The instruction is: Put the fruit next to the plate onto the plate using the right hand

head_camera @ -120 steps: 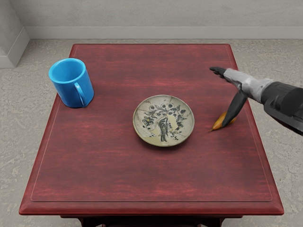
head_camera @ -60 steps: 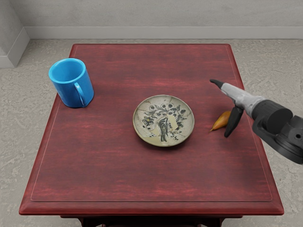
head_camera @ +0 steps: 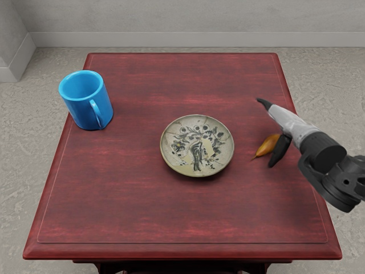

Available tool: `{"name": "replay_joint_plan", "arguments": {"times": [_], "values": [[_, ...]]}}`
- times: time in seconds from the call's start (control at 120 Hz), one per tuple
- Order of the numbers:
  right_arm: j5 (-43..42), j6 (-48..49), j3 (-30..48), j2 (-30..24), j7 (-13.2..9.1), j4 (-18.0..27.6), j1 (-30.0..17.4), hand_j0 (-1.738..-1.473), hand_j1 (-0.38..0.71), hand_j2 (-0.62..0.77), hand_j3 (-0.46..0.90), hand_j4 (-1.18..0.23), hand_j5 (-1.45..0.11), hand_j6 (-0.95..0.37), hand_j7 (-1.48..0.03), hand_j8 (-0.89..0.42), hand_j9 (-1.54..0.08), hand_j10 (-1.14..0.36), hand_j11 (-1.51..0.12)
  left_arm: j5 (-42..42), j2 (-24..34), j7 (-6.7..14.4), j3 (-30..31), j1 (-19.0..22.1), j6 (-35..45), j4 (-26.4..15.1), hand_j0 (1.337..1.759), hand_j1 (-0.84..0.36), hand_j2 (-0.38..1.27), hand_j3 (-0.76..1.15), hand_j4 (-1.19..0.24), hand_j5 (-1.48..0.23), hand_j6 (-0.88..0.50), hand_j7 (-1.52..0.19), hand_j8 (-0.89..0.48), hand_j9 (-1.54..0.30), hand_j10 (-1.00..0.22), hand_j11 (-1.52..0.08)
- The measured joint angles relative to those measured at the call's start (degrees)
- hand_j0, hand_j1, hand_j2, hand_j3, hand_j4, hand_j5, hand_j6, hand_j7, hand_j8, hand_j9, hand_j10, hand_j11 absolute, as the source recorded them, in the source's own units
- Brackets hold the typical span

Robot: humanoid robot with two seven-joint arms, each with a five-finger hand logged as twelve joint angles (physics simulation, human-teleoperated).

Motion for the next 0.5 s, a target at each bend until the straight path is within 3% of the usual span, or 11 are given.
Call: {"name": "replay_joint_plan", "arguments": {"times": [0.225, 0.5], "values": [[0.55, -0.31, -9.15, 2.62, 0.0, -6.23, 7.45, -1.658, -0.33, 0.0, 0.0, -0.02, -0.02, -0.02, -0.02, -0.02, -0.02, -0.02, -0.02, 0.0, 0.0, 0.0, 0.0, -0.02, 0.0, 0.0, 1.658, 0.35, 0.0, 0.0, 0.0, 0.0, 0.0, 0.0, 0.0, 0.0, 0.0, 0.0], [-0.47, -5.7, -10.89, 4.92, 0.0, -9.35, 7.0, -1.658, -0.32, 0.0, 0.0, -0.03, -0.04, -0.04, -0.04, -0.03, -0.04, -0.03, -0.04, 0.0, 0.0, 0.0, 0.0, -0.01, 0.0, 0.0, 1.658, 0.35, 0.0, 0.0, 0.0, 0.0, 0.0, 0.0, 0.0, 0.0, 0.0, 0.0]]}}
